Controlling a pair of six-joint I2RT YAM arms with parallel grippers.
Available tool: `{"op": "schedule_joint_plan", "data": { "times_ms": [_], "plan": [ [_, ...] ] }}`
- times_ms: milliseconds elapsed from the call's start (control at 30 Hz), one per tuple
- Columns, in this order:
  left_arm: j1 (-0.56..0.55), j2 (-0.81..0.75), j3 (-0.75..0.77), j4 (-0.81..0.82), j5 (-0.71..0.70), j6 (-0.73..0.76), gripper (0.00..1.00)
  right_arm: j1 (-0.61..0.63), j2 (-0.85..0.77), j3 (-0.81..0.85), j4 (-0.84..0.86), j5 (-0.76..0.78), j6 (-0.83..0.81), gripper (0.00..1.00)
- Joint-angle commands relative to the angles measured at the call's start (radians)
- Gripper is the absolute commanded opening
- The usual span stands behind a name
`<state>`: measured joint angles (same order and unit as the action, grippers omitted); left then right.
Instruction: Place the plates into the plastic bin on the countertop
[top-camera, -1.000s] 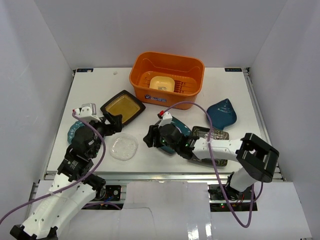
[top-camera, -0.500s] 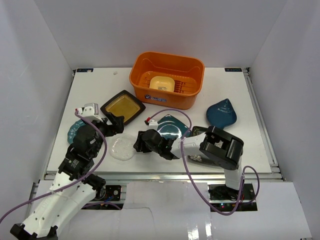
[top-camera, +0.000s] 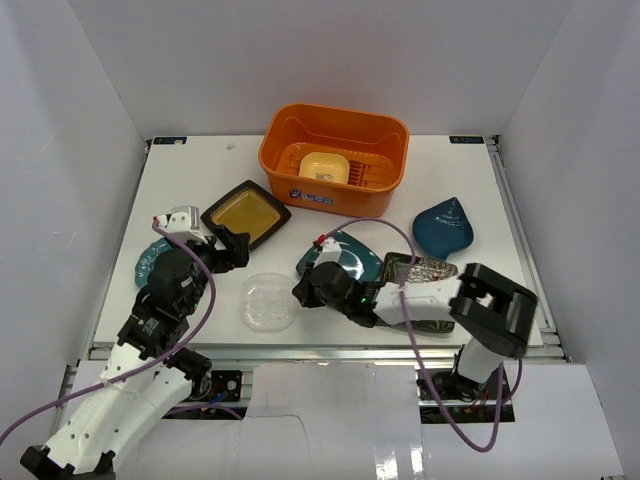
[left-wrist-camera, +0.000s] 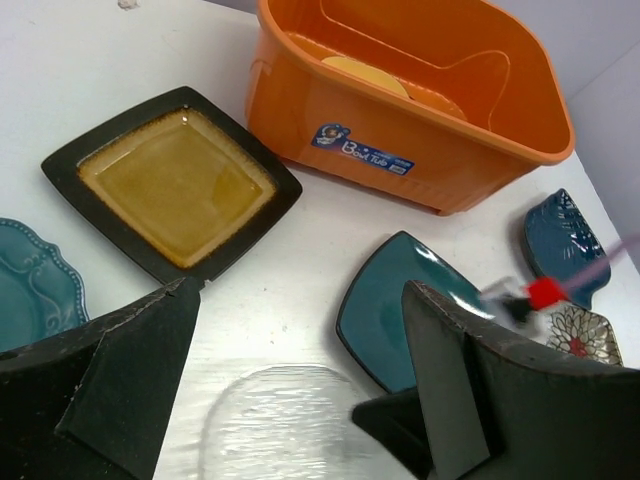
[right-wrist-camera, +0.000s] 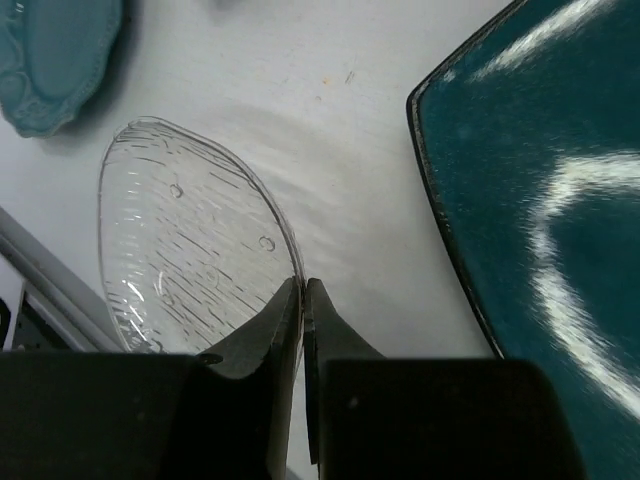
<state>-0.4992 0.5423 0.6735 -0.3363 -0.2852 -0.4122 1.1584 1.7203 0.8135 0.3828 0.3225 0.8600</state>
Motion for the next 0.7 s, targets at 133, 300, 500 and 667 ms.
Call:
{"op": "schedule_joint_plan", "data": {
  "times_ms": [133, 300, 500, 667],
  "plan": [
    [0.025, -0.087, -0.017, 0.04, -0.083, 0.023, 0.95, -0.156, -0.402, 0.004, -0.045, 0.165, -0.316, 0.08],
    [0.027, -0.007, -0.012, 0.028, 0.055, -0.034, 0.96, -0.351, -0.372, 0.248, -0.071, 0.23, -0.545, 0.08],
    [0.025, 0.184, -0.014, 0.023, 0.384, -0.258, 0.98, -0.575, -0.098, 0.573, -0.078, 0.144, -0.662, 0.08],
    [0.024, 0.26, -0.155, 0.177, 0.544, -0.405, 0.97, -0.683, 0.172, 0.866, -0.249, 0.009, -0.639, 0.08]
  ]
}}
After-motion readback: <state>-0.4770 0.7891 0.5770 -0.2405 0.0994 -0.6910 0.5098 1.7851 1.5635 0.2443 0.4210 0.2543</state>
